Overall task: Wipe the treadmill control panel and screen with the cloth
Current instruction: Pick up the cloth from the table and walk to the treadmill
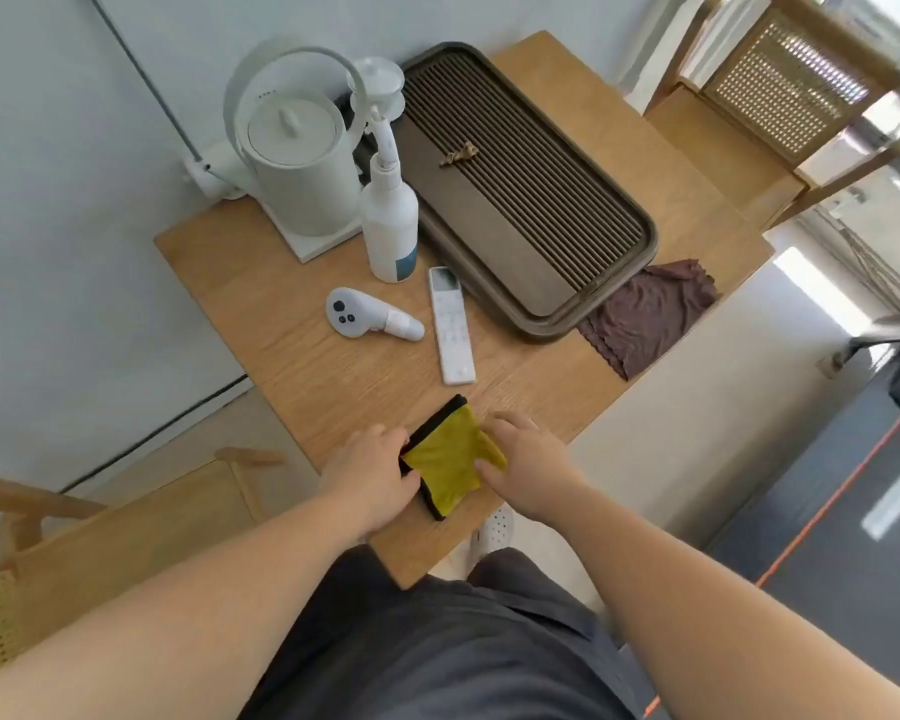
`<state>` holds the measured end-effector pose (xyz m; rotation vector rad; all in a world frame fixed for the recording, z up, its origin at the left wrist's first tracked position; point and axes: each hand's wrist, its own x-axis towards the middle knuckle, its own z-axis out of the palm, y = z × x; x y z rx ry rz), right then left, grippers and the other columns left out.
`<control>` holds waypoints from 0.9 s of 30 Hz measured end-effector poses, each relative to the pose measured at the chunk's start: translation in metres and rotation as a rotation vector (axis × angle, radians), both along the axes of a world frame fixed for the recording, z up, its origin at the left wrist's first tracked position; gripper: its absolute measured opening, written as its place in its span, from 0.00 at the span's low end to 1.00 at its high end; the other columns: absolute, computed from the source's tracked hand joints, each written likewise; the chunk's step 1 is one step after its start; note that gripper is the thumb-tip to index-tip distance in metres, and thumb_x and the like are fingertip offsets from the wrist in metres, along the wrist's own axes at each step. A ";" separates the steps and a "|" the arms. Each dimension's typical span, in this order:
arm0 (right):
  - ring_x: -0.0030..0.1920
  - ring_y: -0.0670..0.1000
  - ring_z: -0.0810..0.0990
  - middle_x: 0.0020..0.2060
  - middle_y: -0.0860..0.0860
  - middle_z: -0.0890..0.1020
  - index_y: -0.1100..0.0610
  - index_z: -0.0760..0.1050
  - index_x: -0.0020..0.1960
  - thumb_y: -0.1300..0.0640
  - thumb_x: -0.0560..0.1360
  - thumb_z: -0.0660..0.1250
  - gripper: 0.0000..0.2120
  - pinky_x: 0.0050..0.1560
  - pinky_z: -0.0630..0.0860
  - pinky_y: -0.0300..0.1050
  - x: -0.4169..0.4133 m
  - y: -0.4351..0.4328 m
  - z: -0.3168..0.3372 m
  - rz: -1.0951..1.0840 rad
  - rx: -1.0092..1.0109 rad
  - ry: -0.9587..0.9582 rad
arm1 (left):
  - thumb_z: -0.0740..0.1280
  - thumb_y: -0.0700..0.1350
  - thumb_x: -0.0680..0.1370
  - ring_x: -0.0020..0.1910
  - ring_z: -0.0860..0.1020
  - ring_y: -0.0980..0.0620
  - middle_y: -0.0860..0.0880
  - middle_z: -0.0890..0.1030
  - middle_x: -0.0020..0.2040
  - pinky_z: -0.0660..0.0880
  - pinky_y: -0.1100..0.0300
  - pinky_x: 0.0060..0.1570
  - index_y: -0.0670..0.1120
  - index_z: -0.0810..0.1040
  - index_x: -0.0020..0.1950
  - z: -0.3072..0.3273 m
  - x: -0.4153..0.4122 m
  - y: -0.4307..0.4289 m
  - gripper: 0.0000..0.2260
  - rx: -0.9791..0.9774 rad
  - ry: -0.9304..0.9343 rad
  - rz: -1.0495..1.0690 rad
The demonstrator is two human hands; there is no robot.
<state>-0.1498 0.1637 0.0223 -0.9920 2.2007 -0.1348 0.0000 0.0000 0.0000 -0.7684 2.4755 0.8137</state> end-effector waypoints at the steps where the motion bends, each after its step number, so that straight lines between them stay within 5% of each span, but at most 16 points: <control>1: 0.73 0.54 0.70 0.77 0.48 0.67 0.47 0.63 0.80 0.44 0.83 0.62 0.27 0.70 0.71 0.51 -0.009 -0.005 -0.003 0.041 -0.009 0.006 | 0.65 0.56 0.79 0.58 0.73 0.49 0.52 0.74 0.58 0.76 0.50 0.54 0.51 0.74 0.62 -0.001 -0.002 0.000 0.15 -0.005 -0.004 0.022; 5: 0.64 0.53 0.74 0.72 0.48 0.68 0.42 0.58 0.81 0.49 0.84 0.60 0.27 0.57 0.76 0.48 -0.036 -0.027 -0.011 0.241 0.021 -0.004 | 0.67 0.51 0.79 0.53 0.75 0.48 0.51 0.74 0.50 0.77 0.51 0.50 0.50 0.78 0.49 -0.005 -0.003 0.009 0.06 -0.099 -0.031 0.142; 9: 0.65 0.54 0.74 0.76 0.50 0.64 0.39 0.54 0.82 0.52 0.85 0.58 0.29 0.60 0.78 0.51 -0.052 -0.038 -0.020 0.490 0.069 -0.038 | 0.69 0.50 0.78 0.55 0.74 0.50 0.52 0.75 0.55 0.76 0.53 0.52 0.52 0.77 0.59 -0.007 -0.003 0.030 0.10 -0.130 -0.003 0.353; 12: 0.58 0.56 0.77 0.73 0.52 0.67 0.42 0.58 0.81 0.54 0.85 0.57 0.26 0.54 0.80 0.52 -0.056 -0.043 -0.027 0.603 0.084 0.029 | 0.68 0.48 0.78 0.54 0.74 0.49 0.50 0.74 0.54 0.76 0.51 0.51 0.50 0.79 0.57 -0.009 -0.008 0.044 0.09 -0.154 -0.008 0.452; 17: 0.58 0.57 0.74 0.60 0.53 0.72 0.53 0.74 0.63 0.59 0.82 0.61 0.11 0.46 0.66 0.49 -0.051 -0.031 -0.026 0.604 -0.069 0.206 | 0.69 0.44 0.76 0.53 0.73 0.47 0.50 0.74 0.51 0.75 0.50 0.49 0.50 0.81 0.52 0.000 -0.020 0.061 0.06 -0.198 0.023 0.526; 23: 0.51 0.57 0.75 0.51 0.51 0.78 0.53 0.80 0.45 0.60 0.69 0.75 0.06 0.50 0.76 0.54 -0.068 -0.005 -0.019 0.527 -0.373 0.129 | 0.73 0.45 0.74 0.53 0.72 0.50 0.57 0.78 0.49 0.71 0.52 0.52 0.55 0.79 0.45 0.030 -0.022 0.069 0.05 -0.216 0.164 0.596; 27: 0.49 0.55 0.76 0.45 0.46 0.80 0.51 0.78 0.42 0.60 0.65 0.78 0.11 0.48 0.77 0.53 -0.084 0.015 0.011 0.476 -0.522 0.093 | 0.75 0.46 0.73 0.50 0.76 0.53 0.56 0.79 0.46 0.73 0.54 0.50 0.58 0.79 0.41 0.059 -0.026 0.063 0.08 0.004 0.243 0.639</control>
